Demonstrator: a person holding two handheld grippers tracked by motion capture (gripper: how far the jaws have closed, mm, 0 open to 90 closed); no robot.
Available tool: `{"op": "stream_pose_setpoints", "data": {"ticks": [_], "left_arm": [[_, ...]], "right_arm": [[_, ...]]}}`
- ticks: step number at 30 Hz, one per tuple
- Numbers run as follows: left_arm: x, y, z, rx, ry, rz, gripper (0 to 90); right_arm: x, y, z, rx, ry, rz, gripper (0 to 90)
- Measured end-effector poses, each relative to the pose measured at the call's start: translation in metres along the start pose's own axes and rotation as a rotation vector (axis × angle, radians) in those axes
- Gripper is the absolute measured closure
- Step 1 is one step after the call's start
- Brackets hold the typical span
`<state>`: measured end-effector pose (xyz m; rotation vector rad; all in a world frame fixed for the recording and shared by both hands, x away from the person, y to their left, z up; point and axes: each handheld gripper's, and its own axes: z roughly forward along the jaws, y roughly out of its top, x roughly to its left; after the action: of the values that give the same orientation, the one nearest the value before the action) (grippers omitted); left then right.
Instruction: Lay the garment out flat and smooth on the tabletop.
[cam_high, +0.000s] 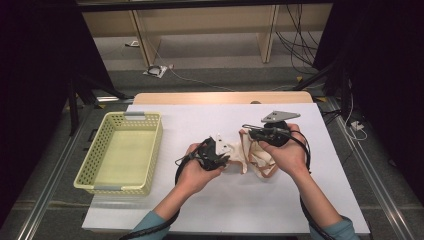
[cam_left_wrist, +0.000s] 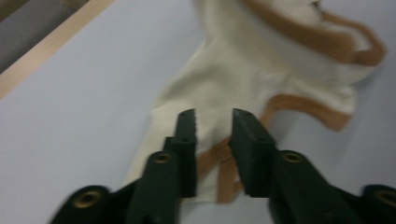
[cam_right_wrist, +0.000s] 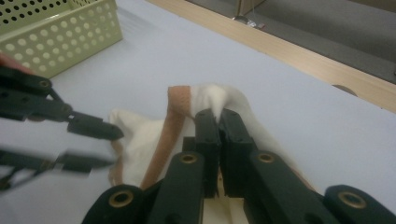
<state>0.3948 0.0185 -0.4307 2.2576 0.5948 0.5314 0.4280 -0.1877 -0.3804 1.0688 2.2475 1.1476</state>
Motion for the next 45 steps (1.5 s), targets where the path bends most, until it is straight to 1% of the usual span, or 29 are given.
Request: {"op": "stream_pose_setpoints", "data": {"ticks": [2, 4, 5, 6, 8, 10, 11, 12, 14, 15, 16, 18, 21, 23, 24, 26, 27, 28, 30, 31, 33, 36, 38, 39, 40, 41, 42, 43, 45], "left_arm": [[-0.011, 0.003, -0.001, -0.009, -0.044, 0.025, 43.3], [-0.023, 0.004, 0.001, -0.012, -0.045, 0.047, 32.2], [-0.028, 0.004, 0.002, -0.004, -0.033, 0.069, 27.6], [-0.033, 0.003, 0.005, 0.002, -0.02, 0.078, 24.8], [-0.038, 0.002, 0.012, 0.014, 0.018, 0.095, 22.3], [-0.04, 0.0, 0.02, 0.029, 0.083, 0.105, 25.0], [-0.041, -0.001, 0.022, 0.031, 0.098, 0.107, 29.3], [-0.041, -0.001, 0.025, 0.027, 0.118, 0.099, 34.7], [-0.04, 0.0, 0.026, 0.022, 0.139, 0.08, 51.1], [-0.038, 0.001, 0.027, 0.022, 0.14, 0.069, 59.7], [-0.036, 0.002, 0.027, 0.017, 0.133, 0.029, 65.5], [-0.031, 0.004, 0.025, 0.013, 0.134, -0.007, 77.0], [-0.024, 0.007, 0.019, -0.004, 0.132, -0.036, 88.4], [-0.019, 0.009, 0.013, -0.016, 0.136, -0.057, 89.8], [-0.017, 0.01, 0.01, -0.017, 0.139, -0.057, 89.8], [-0.017, 0.011, 0.008, -0.024, 0.135, -0.014, 89.7], [-0.02, 0.011, 0.008, -0.026, 0.132, 0.006, 87.4], [-0.024, 0.011, 0.009, -0.032, 0.122, 0.038, 81.4], [-0.034, 0.009, 0.013, -0.038, 0.109, 0.086, 64.1], [-0.038, 0.007, 0.016, -0.042, 0.1, 0.101, 56.2], [-0.045, 0.004, 0.022, -0.043, 0.085, 0.131, 45.3], [-0.056, 0.001, 0.029, -0.04, 0.079, 0.164, 33.8], [-0.061, -0.001, 0.033, -0.03, 0.085, 0.181, 29.8], [-0.062, -0.001, 0.034, -0.027, 0.093, 0.186, 30.0], [-0.061, 0.0, 0.036, -0.025, 0.121, 0.183, 32.4], [-0.059, 0.001, 0.037, -0.021, 0.153, 0.179, 38.7], [-0.056, 0.002, 0.037, -0.015, 0.174, 0.168, 47.8], [-0.053, 0.003, 0.038, -0.014, 0.18, 0.15, 56.4], [-0.049, 0.005, 0.036, -0.029, 0.166, 0.115, 70.2]], "right_arm": [[0.0, 0.002, 0.003, -0.002, -0.007, 0.013, 87.4], [-0.001, 0.004, 0.005, -0.007, -0.015, 0.024, 87.4], [-0.001, 0.005, 0.006, -0.009, -0.02, 0.031, 87.4], [-0.001, 0.006, 0.006, -0.007, -0.022, 0.037, 87.4], [-0.001, 0.008, 0.006, -0.011, -0.03, 0.045, 87.4], [-0.001, 0.009, 0.006, -0.015, -0.035, 0.057, 87.4], [-0.001, 0.01, 0.006, -0.018, -0.037, 0.058, 87.4], [-0.001, 0.01, 0.005, -0.017, -0.037, 0.06, 87.4], [-0.002, 0.01, 0.005, -0.02, -0.038, 0.066, 87.4], [-0.002, 0.01, 0.005, -0.019, -0.04, 0.069, 87.4], [-0.003, 0.01, 0.005, -0.02, -0.039, 0.07, 87.4], [-0.004, 0.009, 0.005, -0.021, -0.042, 0.082, 87.4], [-0.006, 0.008, 0.005, -0.026, -0.041, 0.092, 87.4], [-0.007, 0.007, 0.004, -0.028, -0.044, 0.094, 87.3], [-0.008, 0.006, 0.004, -0.027, -0.044, 0.1, 87.3], [-0.01, 0.005, 0.004, -0.028, -0.047, 0.112, 87.3], [-0.01, 0.005, 0.004, -0.028, -0.049, 0.113, 87.3], [-0.01, 0.005, 0.004, -0.029, -0.049, 0.116, 87.3], [-0.01, 0.005, 0.004, -0.029, -0.051, 0.117, 87.3], [-0.009, 0.005, 0.005, -0.027, -0.05, 0.116, 87.3], [-0.009, 0.005, 0.005, -0.024, -0.051, 0.114, 87.3], [-0.009, 0.004, 0.005, -0.02, -0.054, 0.113, 87.3], [-0.01, 0.004, 0.005, -0.02, -0.057, 0.116, 87.3], [-0.01, 0.004, 0.005, -0.022, -0.06, 0.114, 87.3], [-0.011, 0.004, 0.005, -0.023, -0.06, 0.114, 87.3], [-0.011, 0.004, 0.005, -0.023, -0.06, 0.116, 87.3], [-0.011, 0.004, 0.005, -0.021, -0.06, 0.118, 87.3], [-0.01, 0.003, 0.005, -0.022, -0.059, 0.12, 87.3], [-0.01, 0.002, 0.005, -0.022, -0.059, 0.122, 87.3]]}}
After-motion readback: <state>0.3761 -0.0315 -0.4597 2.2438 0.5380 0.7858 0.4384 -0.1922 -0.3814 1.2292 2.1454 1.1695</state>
